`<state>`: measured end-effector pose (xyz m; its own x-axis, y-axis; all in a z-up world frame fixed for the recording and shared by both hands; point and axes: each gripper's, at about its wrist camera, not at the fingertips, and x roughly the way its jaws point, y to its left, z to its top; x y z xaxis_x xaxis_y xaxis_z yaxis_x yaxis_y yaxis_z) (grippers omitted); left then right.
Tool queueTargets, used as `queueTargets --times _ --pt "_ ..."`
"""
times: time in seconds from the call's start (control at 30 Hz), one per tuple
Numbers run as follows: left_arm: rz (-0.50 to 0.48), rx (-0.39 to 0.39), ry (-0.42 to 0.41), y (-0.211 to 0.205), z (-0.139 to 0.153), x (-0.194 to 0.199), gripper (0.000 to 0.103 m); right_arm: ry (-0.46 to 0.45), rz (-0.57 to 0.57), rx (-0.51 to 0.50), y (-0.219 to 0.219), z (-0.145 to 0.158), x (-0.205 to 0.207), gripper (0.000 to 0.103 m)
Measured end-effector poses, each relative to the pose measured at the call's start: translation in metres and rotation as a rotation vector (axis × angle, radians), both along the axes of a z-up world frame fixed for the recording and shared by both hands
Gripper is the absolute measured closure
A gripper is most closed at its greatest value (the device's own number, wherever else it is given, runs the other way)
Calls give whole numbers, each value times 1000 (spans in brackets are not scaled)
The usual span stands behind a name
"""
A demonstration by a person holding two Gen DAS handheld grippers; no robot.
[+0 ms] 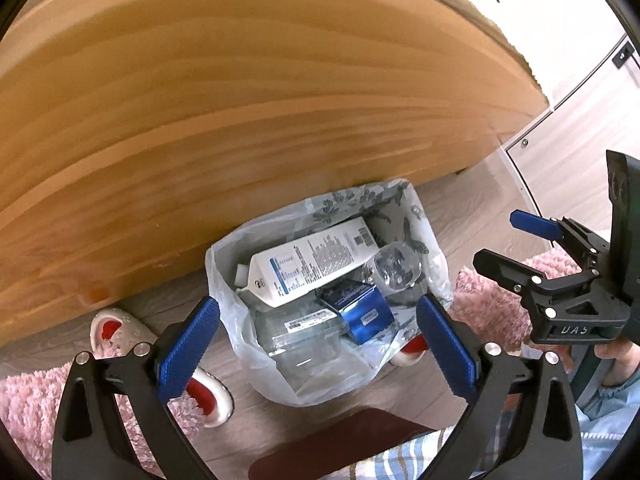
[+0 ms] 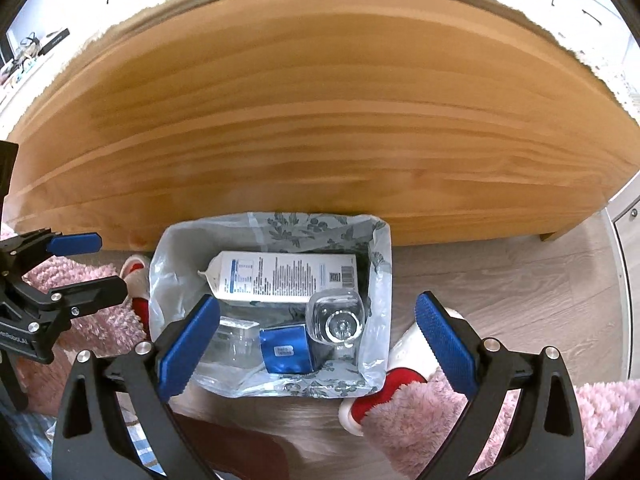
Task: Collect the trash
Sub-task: 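Raise both tools out of the bag and back toward the bed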
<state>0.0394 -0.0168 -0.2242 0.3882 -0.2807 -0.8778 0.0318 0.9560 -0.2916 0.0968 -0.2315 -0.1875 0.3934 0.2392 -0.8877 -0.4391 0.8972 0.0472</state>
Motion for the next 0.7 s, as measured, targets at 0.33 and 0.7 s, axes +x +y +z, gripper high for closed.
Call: queueTargets --times 0.33,0.7 --pt "48 1 -124 6 25 -7 8 -146 -18 69 -11 27 -11 9" --pt "82 -1 -233 11 50 -15 8 -309 -27 135 -14 55 -30 9"
